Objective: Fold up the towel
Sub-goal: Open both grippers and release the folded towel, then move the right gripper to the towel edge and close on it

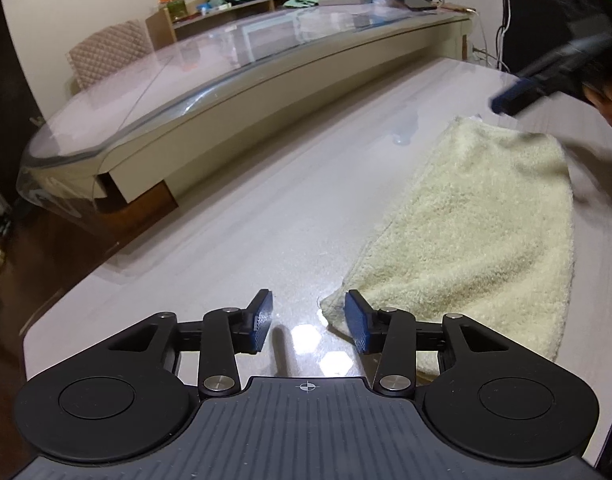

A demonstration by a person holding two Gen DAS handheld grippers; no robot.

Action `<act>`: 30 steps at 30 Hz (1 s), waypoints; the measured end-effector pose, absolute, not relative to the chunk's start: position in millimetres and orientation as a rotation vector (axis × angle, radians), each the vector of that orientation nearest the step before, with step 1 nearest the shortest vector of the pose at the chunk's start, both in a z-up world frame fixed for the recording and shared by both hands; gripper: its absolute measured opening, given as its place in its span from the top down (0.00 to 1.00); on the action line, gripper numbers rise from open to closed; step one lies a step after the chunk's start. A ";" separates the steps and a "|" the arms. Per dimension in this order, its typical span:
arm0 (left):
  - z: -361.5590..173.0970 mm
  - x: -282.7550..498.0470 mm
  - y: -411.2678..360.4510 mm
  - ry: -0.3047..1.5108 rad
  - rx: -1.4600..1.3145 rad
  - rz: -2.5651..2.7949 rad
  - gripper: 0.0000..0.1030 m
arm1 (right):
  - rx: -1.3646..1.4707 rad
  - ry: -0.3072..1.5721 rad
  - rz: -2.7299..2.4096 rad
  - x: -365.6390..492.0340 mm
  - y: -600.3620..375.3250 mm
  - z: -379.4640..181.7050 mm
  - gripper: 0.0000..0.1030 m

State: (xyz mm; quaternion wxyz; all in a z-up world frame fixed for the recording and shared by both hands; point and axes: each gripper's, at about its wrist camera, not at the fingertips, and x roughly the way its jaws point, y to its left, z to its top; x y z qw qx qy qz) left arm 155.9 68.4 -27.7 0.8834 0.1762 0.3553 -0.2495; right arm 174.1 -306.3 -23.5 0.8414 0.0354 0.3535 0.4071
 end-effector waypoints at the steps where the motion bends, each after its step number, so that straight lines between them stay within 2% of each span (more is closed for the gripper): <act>1: -25.5 156.4 70.9 0.736 0.355 -0.520 0.57 | 0.070 0.744 0.862 170.7 -304.6 -22.7 0.64; 8: -4.3 150.9 82.0 0.692 0.370 -0.497 0.54 | -0.322 0.600 0.924 69.0 -197.6 -19.8 0.61; 14: 7.0 133.4 93.4 0.642 0.355 -0.492 0.45 | -0.652 0.473 0.933 12.7 -121.6 -31.7 0.63; 23: 6.8 109.1 114.6 0.603 0.315 -0.483 0.36 | -0.905 0.462 0.855 2.8 -72.6 -54.8 0.66; 28: 6.5 102.5 126.8 0.591 0.294 -0.476 0.35 | -1.001 0.442 0.815 4.7 -59.7 -65.5 0.69; 30: 6.3 102.0 130.1 0.589 0.285 -0.475 0.33 | -1.048 0.430 0.801 4.7 -53.3 -70.7 0.76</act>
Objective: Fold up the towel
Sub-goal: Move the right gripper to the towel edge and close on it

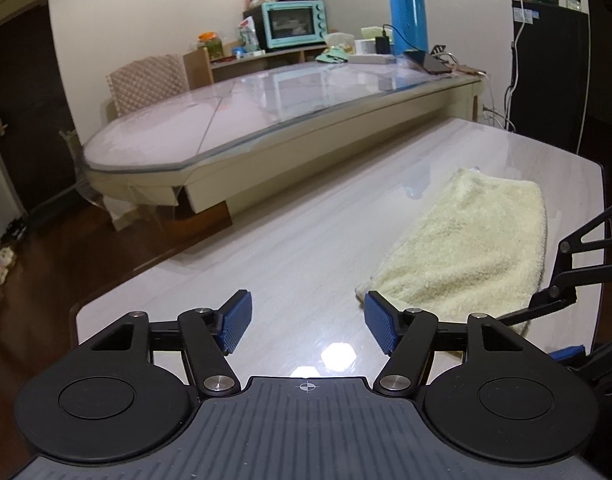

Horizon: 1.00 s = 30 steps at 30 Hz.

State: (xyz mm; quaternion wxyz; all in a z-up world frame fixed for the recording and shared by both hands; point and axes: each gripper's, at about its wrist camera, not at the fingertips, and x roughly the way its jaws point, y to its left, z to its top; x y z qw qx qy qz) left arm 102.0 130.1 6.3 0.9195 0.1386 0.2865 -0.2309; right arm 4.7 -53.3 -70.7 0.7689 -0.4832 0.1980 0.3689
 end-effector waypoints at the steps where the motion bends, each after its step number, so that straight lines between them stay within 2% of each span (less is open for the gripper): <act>1: 6.2 101.8 131.2 0.588 0.282 -0.474 0.33 | -1.063 0.424 0.797 5.1 -50.9 -73.0 0.80; 5: 5.3 99.9 131.7 0.588 0.283 -0.490 0.33 | -1.097 0.395 0.798 3.6 -48.3 -81.1 0.91; 10: 3.6 98.3 119.9 0.603 0.372 -0.582 0.33 | -1.034 0.395 0.867 7.2 -61.2 -73.4 0.91; 21: -21.4 63.3 72.2 0.511 0.745 -0.769 0.33 | -0.620 0.563 1.022 41.9 -125.3 -8.3 0.91; 28: -33.9 62.0 56.3 0.440 0.883 -0.813 0.36 | -0.497 0.597 1.045 58.3 -146.1 18.7 0.92; 30: -37.2 63.0 52.7 0.424 0.917 -0.830 0.40 | -0.483 0.597 1.040 60.3 -149.8 23.7 0.92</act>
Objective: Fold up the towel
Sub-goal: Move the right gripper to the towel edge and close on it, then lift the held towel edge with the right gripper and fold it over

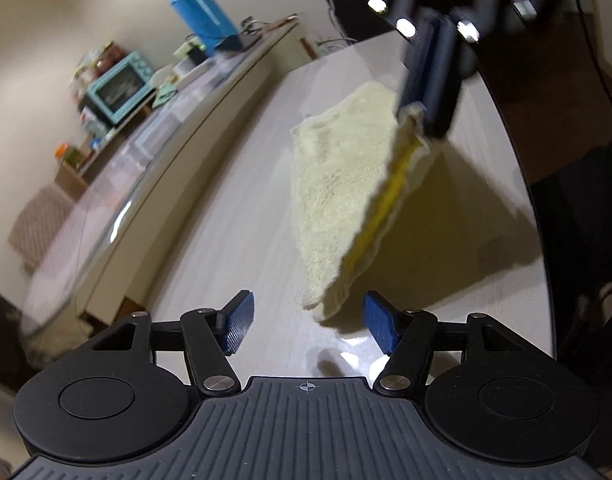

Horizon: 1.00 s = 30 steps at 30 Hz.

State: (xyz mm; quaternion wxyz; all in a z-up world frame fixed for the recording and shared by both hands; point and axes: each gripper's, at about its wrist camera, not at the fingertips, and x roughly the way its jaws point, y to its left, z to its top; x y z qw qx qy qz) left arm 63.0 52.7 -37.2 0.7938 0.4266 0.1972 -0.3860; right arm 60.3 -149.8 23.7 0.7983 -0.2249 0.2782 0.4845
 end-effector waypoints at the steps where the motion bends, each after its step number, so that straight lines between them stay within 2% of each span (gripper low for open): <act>1: -38.5 62.9 51.1 0.417 0.931 -0.835 0.42 | -0.478 0.600 1.036 62.8 -150.9 25.2 0.92; 3: -44.4 61.4 46.2 0.386 0.991 -0.847 0.45 | -0.467 0.608 1.036 63.1 -152.9 25.5 0.92; 5: -49.3 59.8 42.4 0.366 1.033 -0.859 0.57 | -0.465 0.614 1.039 63.6 -152.4 24.9 0.92; 6: -51.1 59.2 40.7 0.358 1.047 -0.862 0.59 | -0.459 0.617 1.041 63.8 -152.8 24.3 0.92; 8: -55.0 58.5 38.3 0.341 1.080 -0.866 0.72 | -0.451 0.623 1.042 63.7 -153.4 23.2 0.92; 9: -56.2 58.6 37.4 0.338 1.092 -0.865 0.75 | -0.449 0.624 1.041 63.4 -153.7 22.7 0.92; 11: -59.1 57.4 36.8 0.329 1.137 -0.871 0.90 | -0.442 0.627 1.041 62.5 -154.4 21.8 0.92; 18: -53.9 51.9 37.1 0.388 1.209 -0.937 0.92 | -0.403 0.648 1.057 57.8 -164.4 16.4 0.92; 30: 1.6 4.8 19.2 0.480 1.419 -1.043 0.92 | -0.226 0.654 1.171 27.6 -216.6 13.8 0.92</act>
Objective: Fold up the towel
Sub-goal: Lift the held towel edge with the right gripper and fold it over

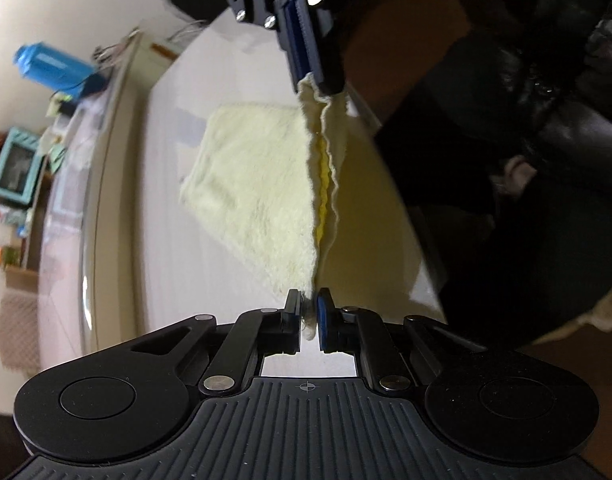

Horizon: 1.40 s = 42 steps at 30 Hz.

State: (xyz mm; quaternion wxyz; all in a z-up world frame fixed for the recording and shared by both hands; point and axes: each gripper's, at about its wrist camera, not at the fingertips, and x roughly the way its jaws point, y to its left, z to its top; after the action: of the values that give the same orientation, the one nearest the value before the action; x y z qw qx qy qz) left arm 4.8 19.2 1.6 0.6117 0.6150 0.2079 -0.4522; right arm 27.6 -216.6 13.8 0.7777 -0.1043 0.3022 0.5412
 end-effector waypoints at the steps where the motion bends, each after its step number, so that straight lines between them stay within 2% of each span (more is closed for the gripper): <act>1: 5.2 8.1 14.2 0.472 1.437 -1.043 0.92 | -0.165 0.651 1.141 30.0 -228.5 13.4 0.92; 8: 29.8 78.8 -42.1 0.421 1.521 -1.059 0.92 | 0.071 0.632 0.952 58.7 -282.8 6.5 0.92; 21: -3.5 178.0 -118.5 0.511 1.592 -1.207 0.92 | 0.420 0.750 0.751 125.8 -350.9 -43.2 0.92; 42: -33.4 207.1 -130.5 0.580 1.586 -1.255 0.89 | 0.573 0.853 0.680 157.6 -367.7 -80.9 0.92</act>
State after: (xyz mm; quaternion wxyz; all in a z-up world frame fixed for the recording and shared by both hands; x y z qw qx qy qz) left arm 207.1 -130.5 -33.4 0.4959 0.6544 0.2392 -0.5182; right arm 157.6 -367.7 -80.9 0.8161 0.2685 0.4001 0.3189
